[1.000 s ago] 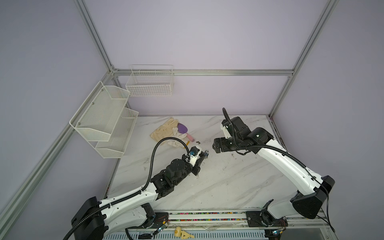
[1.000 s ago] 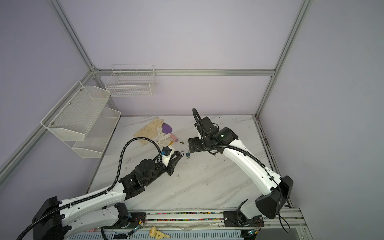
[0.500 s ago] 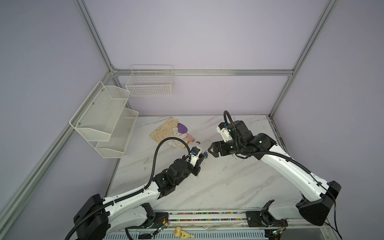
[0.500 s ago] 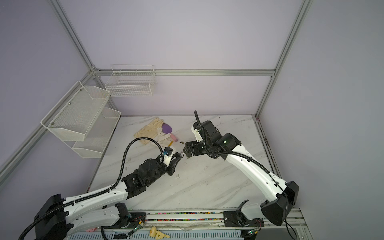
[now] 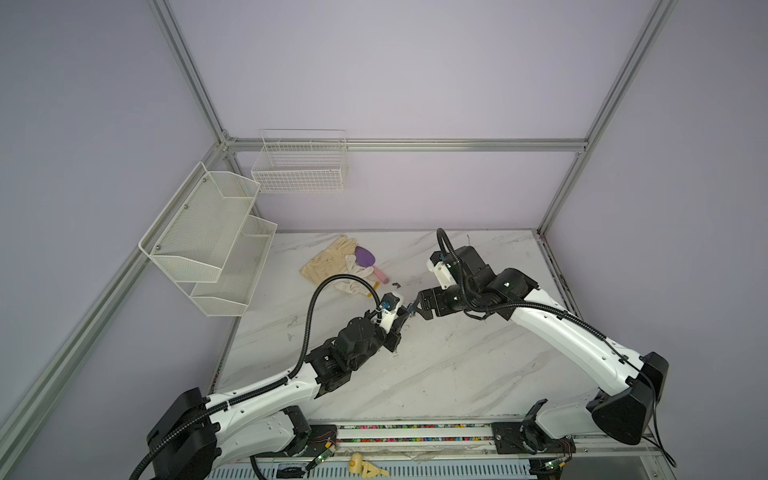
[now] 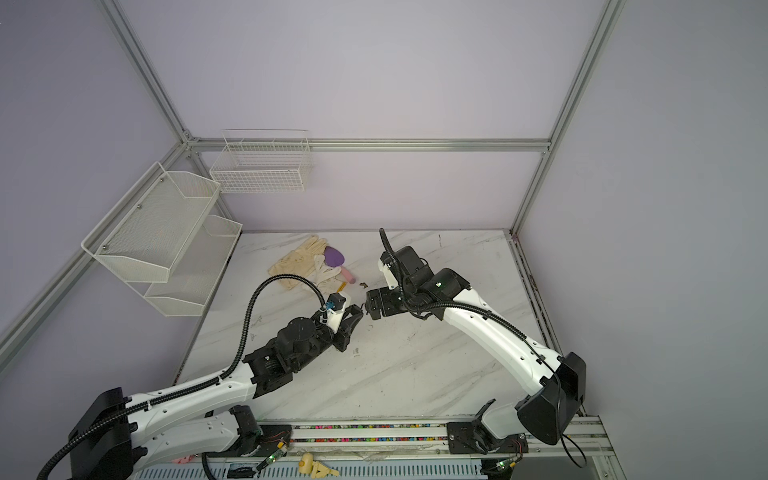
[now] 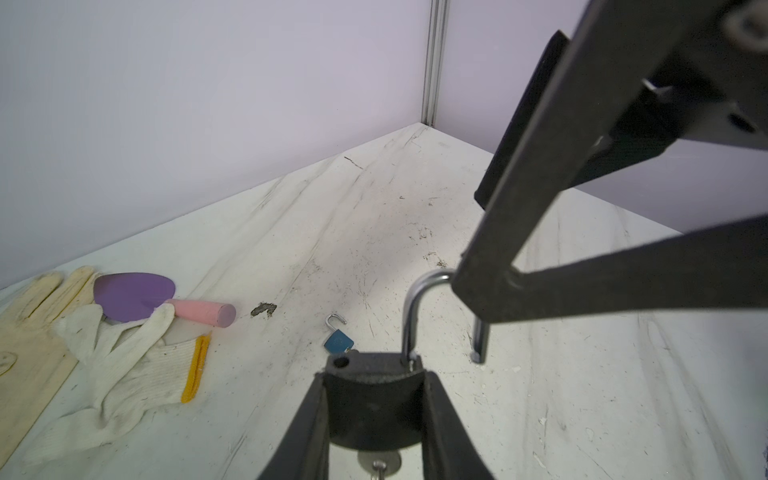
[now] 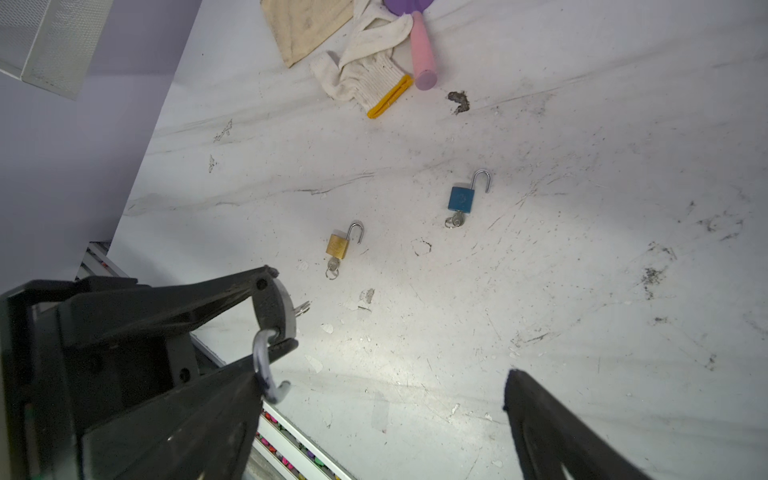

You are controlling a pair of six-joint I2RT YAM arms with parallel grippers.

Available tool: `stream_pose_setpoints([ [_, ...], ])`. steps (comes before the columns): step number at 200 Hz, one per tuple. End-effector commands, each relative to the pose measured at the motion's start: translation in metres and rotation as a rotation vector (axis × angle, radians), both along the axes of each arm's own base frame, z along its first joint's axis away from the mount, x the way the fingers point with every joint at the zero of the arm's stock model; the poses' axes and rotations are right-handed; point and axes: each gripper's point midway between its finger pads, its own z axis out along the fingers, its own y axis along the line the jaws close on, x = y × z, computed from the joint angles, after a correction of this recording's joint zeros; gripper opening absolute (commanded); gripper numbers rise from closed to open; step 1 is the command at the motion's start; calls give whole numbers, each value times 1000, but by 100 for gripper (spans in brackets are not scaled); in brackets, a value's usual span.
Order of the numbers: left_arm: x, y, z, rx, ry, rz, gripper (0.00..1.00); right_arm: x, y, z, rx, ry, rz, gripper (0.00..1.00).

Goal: Unlock with the key
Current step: 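Open the right gripper and draw it back from the key in the padlock, then lower the opened black padlock with the left gripper and set it on the table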

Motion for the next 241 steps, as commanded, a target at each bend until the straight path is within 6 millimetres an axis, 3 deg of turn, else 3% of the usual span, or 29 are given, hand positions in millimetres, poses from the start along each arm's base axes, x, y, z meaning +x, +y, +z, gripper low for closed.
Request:
stream_pose_setpoints([
  [1, 4, -5, 33, -72, -51, 7, 0, 3, -6, -5, -50, -9, -14, 95],
  [24, 5, -5, 33, -69, -50, 8, 0, 3, -3, 6, -26, -17, -10, 95],
  [53, 7, -6, 30, -68, -8, 25, 0, 3, 9, 44, 93, -68, 4, 97],
  [89, 16, -3, 17, -149, 175, 158, 0, 41, -25, 42, 31, -125, -206, 97],
  [119, 7, -22, -6, -136, 350, 228, 0, 68, -54, 39, 100, -145, -359, 97],
  [126, 4, -27, -11, -132, 393, 246, 0, 70, -65, 46, 138, -170, -394, 97],
  [157, -11, -49, -41, -129, 605, 332, 0, 84, -101, 23, 191, -175, -525, 97],
  [160, -12, -52, -52, -107, 629, 346, 0, 84, -104, 21, 199, -172, -540, 97],
  [173, -19, -62, -66, -88, 706, 381, 0, 84, -110, 9, 262, -150, -560, 97],
  [215, -36, -65, -111, 53, 859, 550, 0, 76, -135, -33, 304, -103, -638, 98],
  [241, -40, -69, -127, 101, 898, 592, 0, 69, -152, -49, 322, -57, -659, 98],
])
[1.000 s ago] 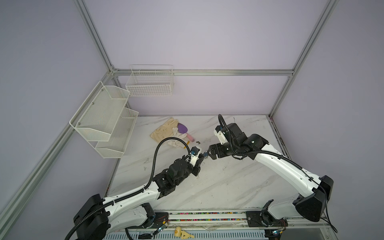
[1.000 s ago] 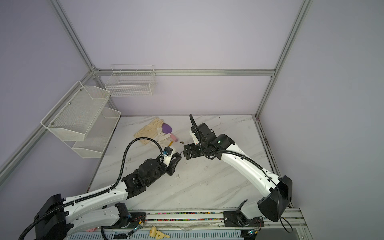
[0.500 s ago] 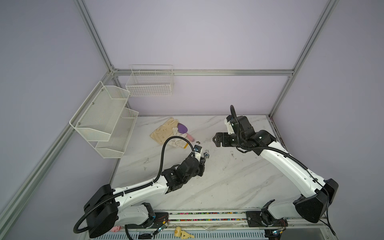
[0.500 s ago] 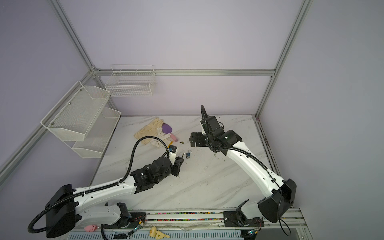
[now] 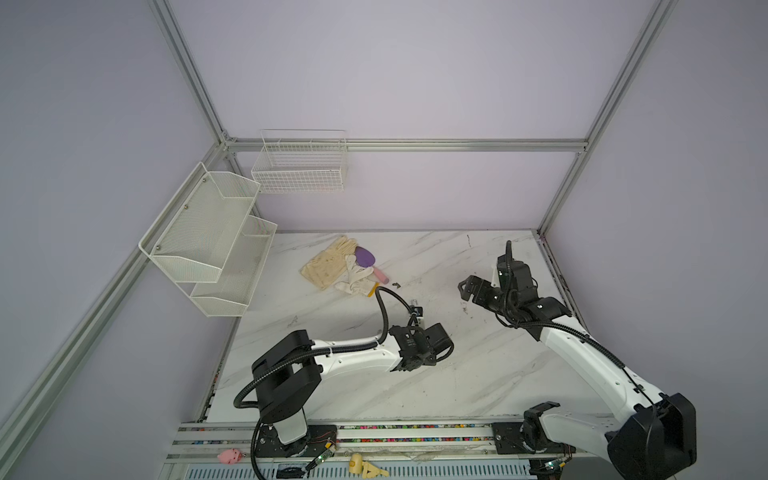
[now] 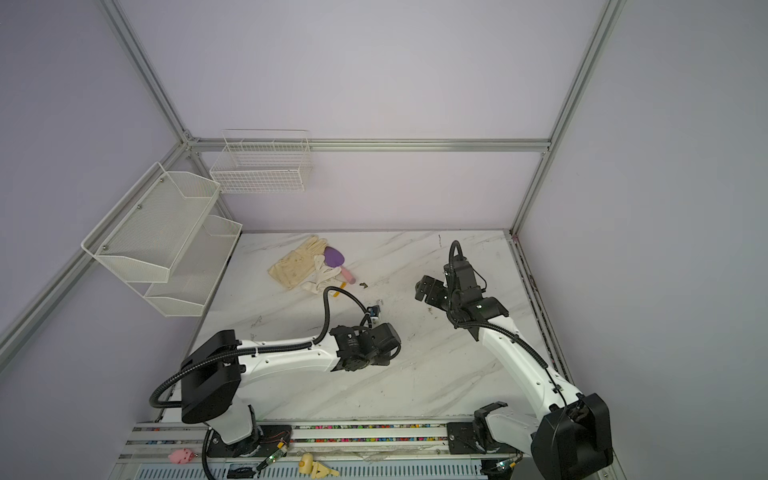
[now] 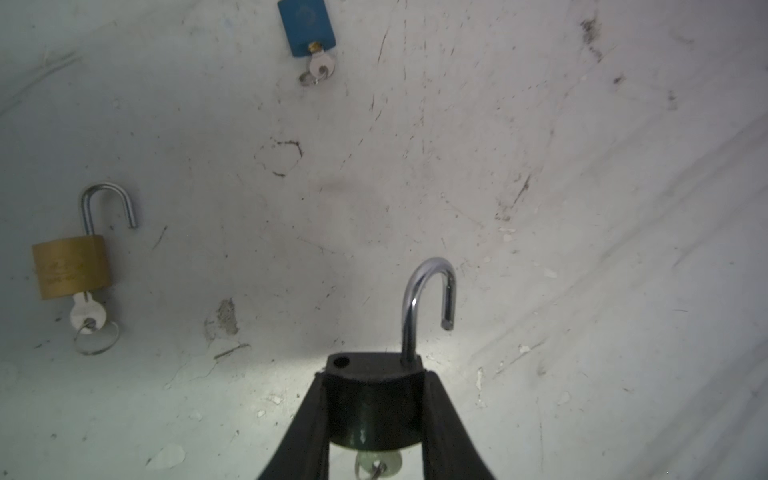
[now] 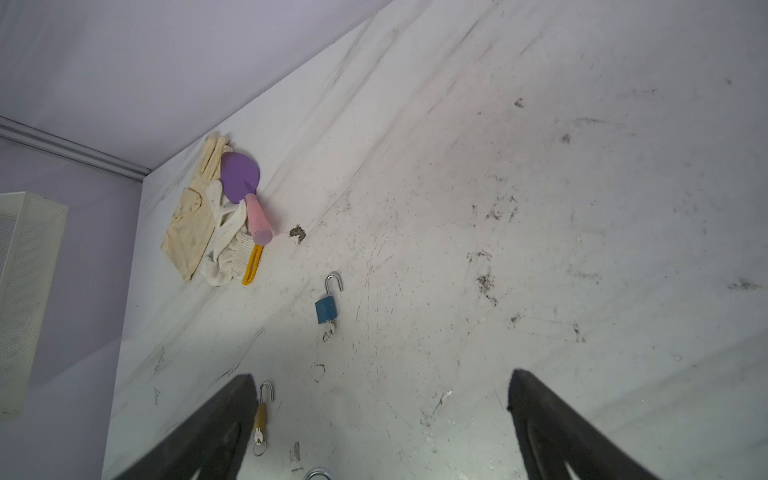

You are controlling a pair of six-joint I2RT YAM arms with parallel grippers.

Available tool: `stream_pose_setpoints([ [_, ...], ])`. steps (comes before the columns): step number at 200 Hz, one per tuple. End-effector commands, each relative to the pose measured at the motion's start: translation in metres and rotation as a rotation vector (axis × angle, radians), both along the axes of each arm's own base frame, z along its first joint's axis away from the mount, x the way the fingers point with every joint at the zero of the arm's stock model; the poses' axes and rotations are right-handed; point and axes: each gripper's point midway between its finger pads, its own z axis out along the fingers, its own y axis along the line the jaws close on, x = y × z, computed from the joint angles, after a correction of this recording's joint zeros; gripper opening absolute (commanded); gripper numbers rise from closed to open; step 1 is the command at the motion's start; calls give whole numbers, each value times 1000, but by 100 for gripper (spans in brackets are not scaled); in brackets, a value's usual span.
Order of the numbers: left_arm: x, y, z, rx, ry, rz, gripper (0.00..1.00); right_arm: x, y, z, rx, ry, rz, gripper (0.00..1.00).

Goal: Unlock with the key
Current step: 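Lower the opened black padlock with the left gripper and set it on the table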

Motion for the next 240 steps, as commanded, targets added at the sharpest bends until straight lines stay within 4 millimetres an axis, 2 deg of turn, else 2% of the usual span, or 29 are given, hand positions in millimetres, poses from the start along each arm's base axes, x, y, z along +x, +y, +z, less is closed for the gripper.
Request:
stream_pose_setpoints([
  [1, 1, -10, 22, -30, 27, 101, 0, 1, -8, 8, 80, -38, -17, 97],
  [22, -2, -13, 10, -2, 59, 117, 0, -5, -20, -4, 72, -24, -28, 97],
  [54, -1, -17, 0, 43, 84, 120, 0, -8, -13, -19, 107, 5, 10, 97],
  [114, -6, -8, -19, 123, 170, 174, 0, -6, -12, -19, 102, -11, 30, 97],
  [129, -7, -10, -22, 121, 188, 174, 7, -5, -12, -20, 95, -8, 30, 97],
  [149, -10, -10, -25, 119, 208, 182, 23, -6, -12, -25, 90, 11, 36, 97],
  [159, -10, -10, -25, 115, 209, 185, 28, -8, -12, -28, 86, 16, 40, 97],
  [216, 2, -8, -9, 63, 183, 171, 49, -11, -14, -37, 83, 37, 29, 97],
  [227, 5, -5, -3, 54, 174, 173, 52, -10, -13, -36, 83, 31, 36, 97],
  [240, 10, -4, 10, 33, 143, 178, 61, -9, -12, -32, 84, 28, 39, 97],
])
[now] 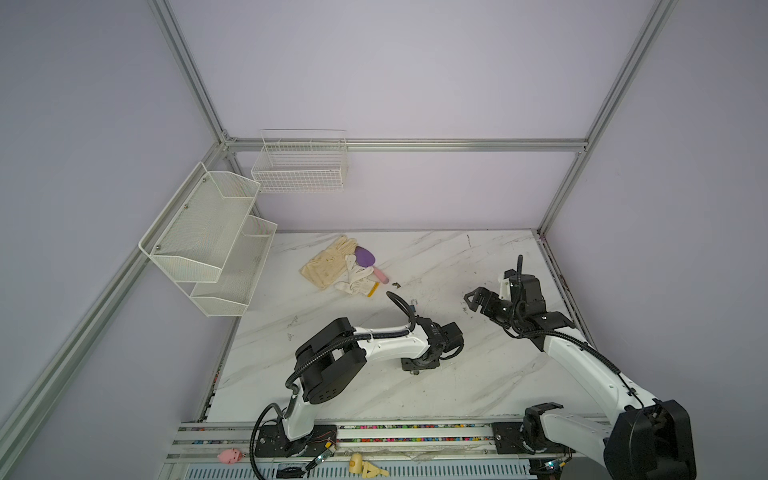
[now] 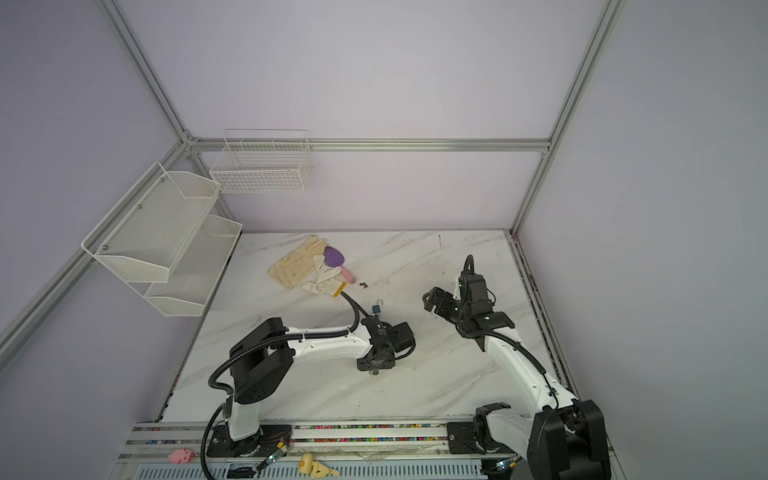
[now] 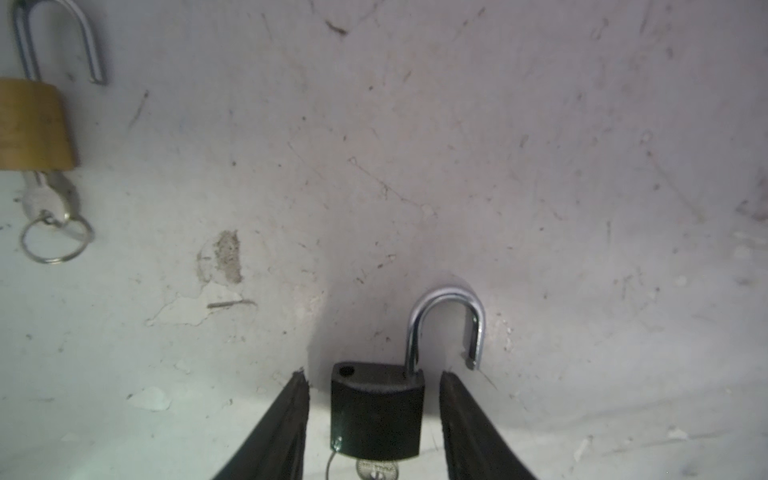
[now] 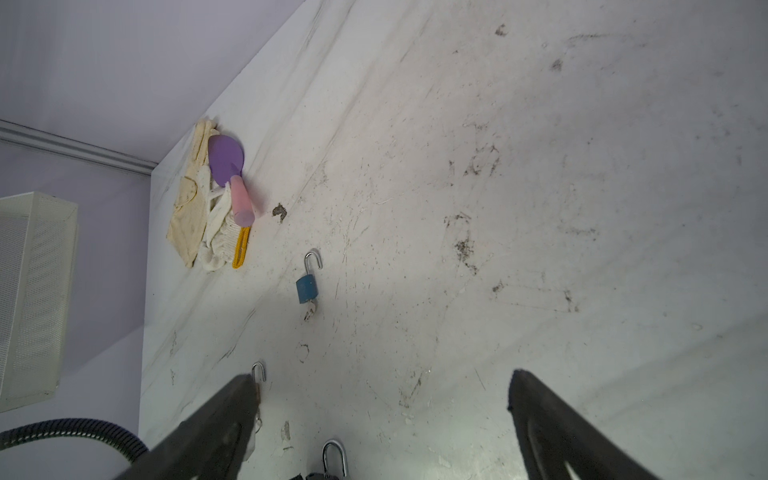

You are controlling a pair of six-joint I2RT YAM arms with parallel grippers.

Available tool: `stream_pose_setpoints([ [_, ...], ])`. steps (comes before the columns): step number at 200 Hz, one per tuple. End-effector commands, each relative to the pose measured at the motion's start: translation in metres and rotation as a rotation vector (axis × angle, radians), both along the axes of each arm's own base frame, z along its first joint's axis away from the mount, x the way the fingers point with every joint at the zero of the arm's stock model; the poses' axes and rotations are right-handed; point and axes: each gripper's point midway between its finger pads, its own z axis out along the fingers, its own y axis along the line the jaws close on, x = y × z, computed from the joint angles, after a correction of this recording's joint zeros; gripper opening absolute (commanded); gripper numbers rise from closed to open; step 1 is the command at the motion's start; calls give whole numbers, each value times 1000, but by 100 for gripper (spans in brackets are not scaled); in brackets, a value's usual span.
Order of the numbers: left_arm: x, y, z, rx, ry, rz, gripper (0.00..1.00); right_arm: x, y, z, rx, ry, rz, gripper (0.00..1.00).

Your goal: Unlock with the key

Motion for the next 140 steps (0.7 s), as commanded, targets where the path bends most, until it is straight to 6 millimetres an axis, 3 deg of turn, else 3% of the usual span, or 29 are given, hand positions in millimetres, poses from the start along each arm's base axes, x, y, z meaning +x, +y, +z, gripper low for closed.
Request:
stream_pose_setpoints([
  [1, 19, -12, 49, -109, -96, 11, 61, 2, 0, 2, -2, -11, 7, 97],
  [30, 36, -4, 96, -161, -224, 9, 91, 9, -2, 23, 6, -48, -19, 97],
  [43, 49, 7, 121, -156, -313, -23, 95, 17, -3, 40, 15, -98, -38, 97],
  [65, 74, 48, 156, -102, -440, -1, 100, 35, -13, 70, 16, -201, -123, 97],
  [90, 105, 123, 188, 17, -569, 71, 100, 55, -38, 97, -52, -321, -259, 98],
  [103, 118, 171, 196, 148, -640, 113, 100, 65, -48, 105, -101, -398, -298, 97],
  [109, 121, 197, 210, 192, -696, 157, 100, 68, -51, 106, -121, -436, -308, 97],
  [140, 134, 306, 211, 425, -784, 304, 100, 76, -86, 99, -262, -582, -472, 97],
])
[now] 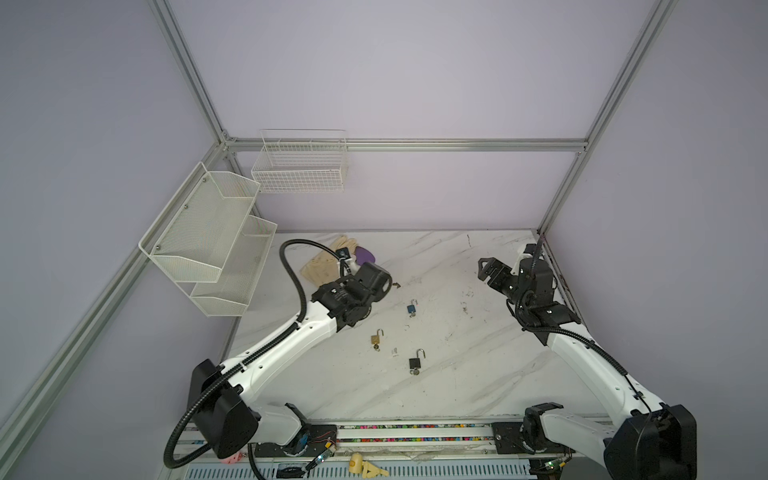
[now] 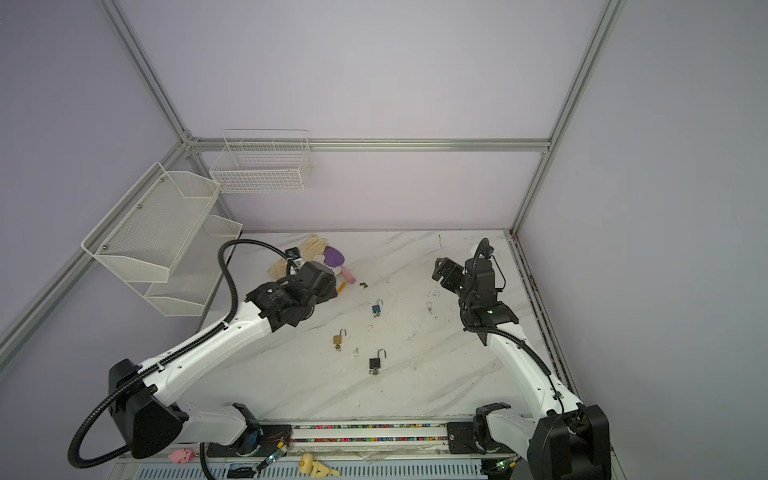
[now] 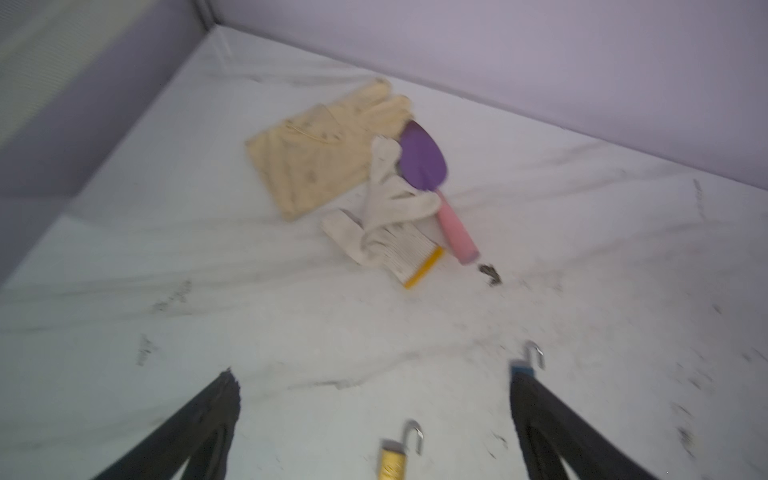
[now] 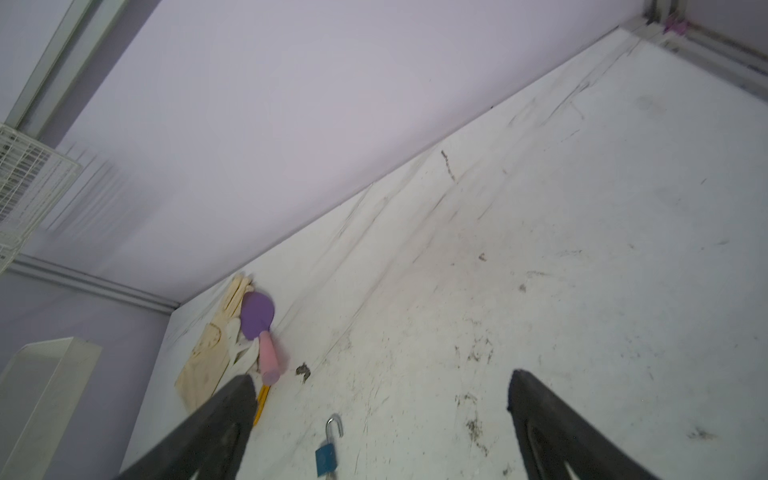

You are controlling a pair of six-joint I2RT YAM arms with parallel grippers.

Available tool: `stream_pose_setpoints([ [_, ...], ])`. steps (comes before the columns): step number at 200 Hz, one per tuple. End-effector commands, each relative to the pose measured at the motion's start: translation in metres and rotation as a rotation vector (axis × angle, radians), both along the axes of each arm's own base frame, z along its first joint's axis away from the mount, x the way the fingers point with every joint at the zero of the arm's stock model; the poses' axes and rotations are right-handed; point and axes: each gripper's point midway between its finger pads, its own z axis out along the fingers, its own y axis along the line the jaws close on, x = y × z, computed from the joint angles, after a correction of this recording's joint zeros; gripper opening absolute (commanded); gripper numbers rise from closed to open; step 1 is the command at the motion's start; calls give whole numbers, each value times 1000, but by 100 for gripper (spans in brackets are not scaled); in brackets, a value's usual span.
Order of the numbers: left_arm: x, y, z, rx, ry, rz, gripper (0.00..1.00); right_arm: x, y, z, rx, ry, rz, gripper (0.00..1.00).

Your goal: Unlock with the key

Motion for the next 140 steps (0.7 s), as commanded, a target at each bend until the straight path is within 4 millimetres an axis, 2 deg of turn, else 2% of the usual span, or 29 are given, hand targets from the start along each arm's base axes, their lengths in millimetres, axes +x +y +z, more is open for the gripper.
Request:
stream_pose_setpoints([
  [1, 8, 78, 6, 255, -68, 138, 100, 11, -39, 7, -131, -159, -195, 97],
  [11, 11, 106, 0, 264, -92, 193, 100, 16, -48, -1, -201, -183, -240, 97],
  [26, 22, 132, -17, 300, -138, 202, 100, 29, -62, -26, -302, -149, -306, 97],
  [46, 33, 149, -45, 348, -170, 196, 100, 50, -66, -65, -443, -84, -311, 97],
  [64, 45, 148, -66, 357, -178, 145, 100, 55, -66, -85, -511, -118, -289, 97],
  [70, 50, 146, -67, 357, -207, 123, 100, 53, -66, -89, -520, -134, -286, 97],
  [83, 56, 138, -71, 344, -277, 47, 100, 53, -64, -91, -554, -185, -261, 97],
  [95, 60, 135, -94, 326, -253, -6, 100, 57, -53, -92, -572, -197, -180, 97],
  [107, 62, 136, -103, 308, -252, -14, 100, 51, -44, -83, -608, -302, -110, 97],
  [117, 61, 128, -110, 300, -289, -66, 100, 47, -45, -89, -591, -319, -59, 97],
  [118, 58, 127, -116, 301, -272, -75, 100, 47, -43, -90, -588, -325, -49, 97],
  [127, 57, 126, -109, 312, -332, -87, 100, 42, -40, -95, -581, -366, -17, 97],
  [140, 56, 123, -115, 269, -309, -124, 100, 44, -40, -102, -566, -366, -21, 97],
])
